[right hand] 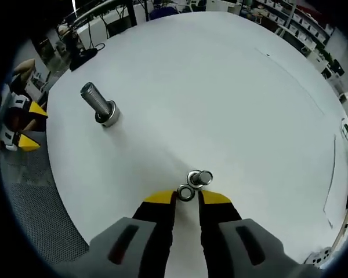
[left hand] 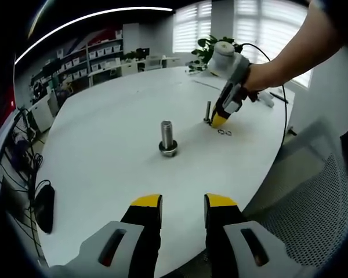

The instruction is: Place the washer onto the threaded stud by aligning its center hole with the stud, sliding it down to the base, and recovering from edge contact or off-axis alignment until the washer reaches the visible bottom stop.

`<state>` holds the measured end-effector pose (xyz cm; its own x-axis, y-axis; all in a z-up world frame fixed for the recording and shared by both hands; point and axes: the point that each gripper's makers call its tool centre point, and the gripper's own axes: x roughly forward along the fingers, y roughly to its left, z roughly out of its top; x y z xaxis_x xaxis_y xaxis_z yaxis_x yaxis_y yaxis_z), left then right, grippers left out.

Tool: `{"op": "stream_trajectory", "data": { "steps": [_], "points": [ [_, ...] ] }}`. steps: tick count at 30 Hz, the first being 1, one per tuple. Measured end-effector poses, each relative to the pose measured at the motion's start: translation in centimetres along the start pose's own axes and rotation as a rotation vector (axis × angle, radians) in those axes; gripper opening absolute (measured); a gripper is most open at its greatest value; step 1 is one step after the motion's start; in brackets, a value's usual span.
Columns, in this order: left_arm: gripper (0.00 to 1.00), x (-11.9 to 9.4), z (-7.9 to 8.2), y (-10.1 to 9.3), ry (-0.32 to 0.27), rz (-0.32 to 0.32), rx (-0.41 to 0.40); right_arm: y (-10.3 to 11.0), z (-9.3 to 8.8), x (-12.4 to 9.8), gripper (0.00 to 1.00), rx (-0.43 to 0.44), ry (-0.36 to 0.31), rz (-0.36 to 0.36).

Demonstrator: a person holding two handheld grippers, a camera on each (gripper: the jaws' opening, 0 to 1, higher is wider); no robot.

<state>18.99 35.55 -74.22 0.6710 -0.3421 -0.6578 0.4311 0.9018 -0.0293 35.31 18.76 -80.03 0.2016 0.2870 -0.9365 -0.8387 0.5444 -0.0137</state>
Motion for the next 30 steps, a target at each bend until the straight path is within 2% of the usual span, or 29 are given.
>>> {"op": "stream_trajectory", "data": {
  "steps": [15, 17, 22, 26, 30],
  "points": [
    [0.27, 0.0, -0.1, 0.0, 0.008, 0.004, 0.002, -0.1, -2.0, -0.7, 0.16, -0.147, 0.078, 0.027],
    [0.27, 0.1, -0.2, -0.1, 0.011, 0.003, 0.016, 0.0, -2.1, -0.8, 0.16, -0.187, 0.091, 0.034],
    [0.27, 0.0, -0.2, 0.0, 0.012, 0.006, 0.006, 0.0, -2.2, -0.8, 0.17, -0.223, 0.116, 0.057],
    [0.27, 0.0, -0.2, 0.0, 0.017, 0.006, 0.02, 0.1, -2.3, -0.8, 0.17, -0.359, 0.178, 0.074],
    [0.27, 0.1, -0.3, 0.0, 0.019, 0.006, 0.023, 0.1, -2.2, -0.8, 0.16, -0.343, 0.199, 0.087]
  ]
}}
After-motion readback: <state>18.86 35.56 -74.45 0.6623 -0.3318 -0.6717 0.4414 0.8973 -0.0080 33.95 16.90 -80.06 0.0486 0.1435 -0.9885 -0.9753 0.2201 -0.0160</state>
